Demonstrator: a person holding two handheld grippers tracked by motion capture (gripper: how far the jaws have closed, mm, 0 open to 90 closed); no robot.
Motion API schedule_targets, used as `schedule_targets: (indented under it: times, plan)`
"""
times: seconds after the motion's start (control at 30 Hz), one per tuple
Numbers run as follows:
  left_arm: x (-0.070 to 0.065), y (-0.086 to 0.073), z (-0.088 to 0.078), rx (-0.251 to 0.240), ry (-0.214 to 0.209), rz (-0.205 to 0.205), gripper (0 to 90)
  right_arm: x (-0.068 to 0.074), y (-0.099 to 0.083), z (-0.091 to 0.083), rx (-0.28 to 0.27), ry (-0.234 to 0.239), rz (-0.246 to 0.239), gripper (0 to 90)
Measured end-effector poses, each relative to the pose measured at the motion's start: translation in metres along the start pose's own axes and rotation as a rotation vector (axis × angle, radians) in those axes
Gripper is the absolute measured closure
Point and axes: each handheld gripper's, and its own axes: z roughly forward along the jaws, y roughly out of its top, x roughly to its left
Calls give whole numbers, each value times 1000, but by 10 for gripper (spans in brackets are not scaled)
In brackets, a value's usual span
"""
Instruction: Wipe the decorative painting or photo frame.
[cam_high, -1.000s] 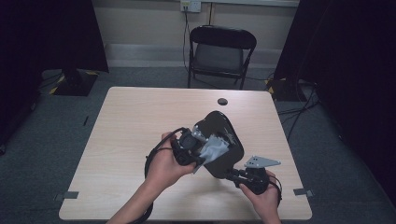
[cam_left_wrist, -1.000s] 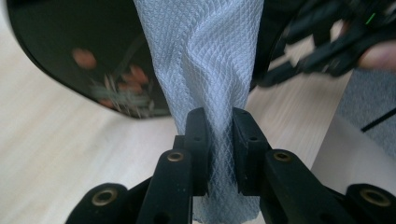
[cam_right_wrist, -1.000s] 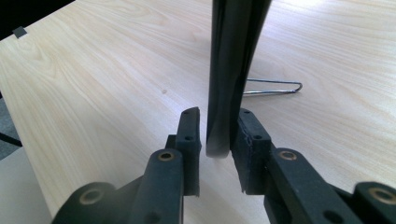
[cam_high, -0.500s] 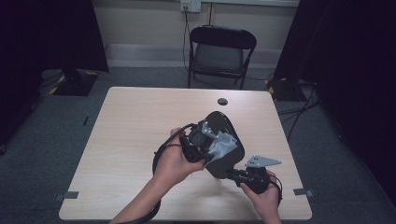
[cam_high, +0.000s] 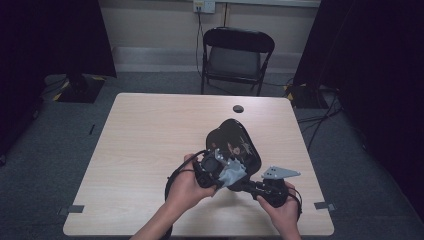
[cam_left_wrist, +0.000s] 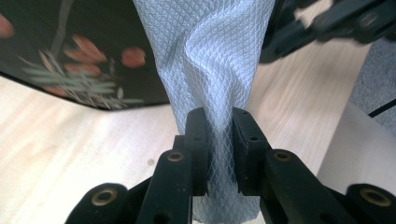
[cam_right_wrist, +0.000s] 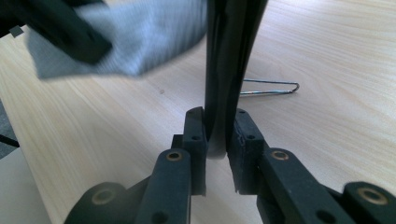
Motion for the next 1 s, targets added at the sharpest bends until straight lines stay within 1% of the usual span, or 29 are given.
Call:
schedule_targets:
  times: [0.03,0.1,0.13,0.2,0.23,0.27,0.3,0.4,0.43,0.6,0.7,0.8,0.83,0.9,1.0]
  plan:
    - [1,-2,4,9,0,4,783,0,0,0,1,0,0,789]
    - [1,-7,13,31,-5,-4,783,0,0,0,2,1,-2,789]
    - [1,-10,18,31,-7,-13,783,0,0,0,2,1,-1,789]
    - [2,-14,25,51,-8,-11,783,0,0,0,2,0,-1,788]
    - [2,-16,29,54,-11,-23,783,0,0,0,2,1,-1,787]
    - [3,-18,32,63,-10,-19,783,0,0,0,3,1,0,787]
    - [2,-19,35,69,-8,-25,782,0,0,0,3,0,-1,787]
    - [3,-25,43,97,-8,-24,783,0,0,0,3,1,1,786]
    - [3,-26,45,98,-9,-33,783,0,0,0,0,1,2,784]
    - [3,-34,55,122,-22,-44,783,1,1,-1,-3,3,2,770]
    - [3,-36,58,124,-25,-43,783,1,1,-1,-6,5,5,753]
    - [3,-38,58,117,-28,-54,783,0,1,-1,-9,2,9,743]
    - [3,-38,56,124,-31,-47,783,0,1,-1,-7,2,9,734]
    - [4,-38,52,113,-35,-55,783,-1,1,0,4,8,15,718]
    - [5,-36,42,93,-36,-50,782,-1,0,0,7,13,13,708]
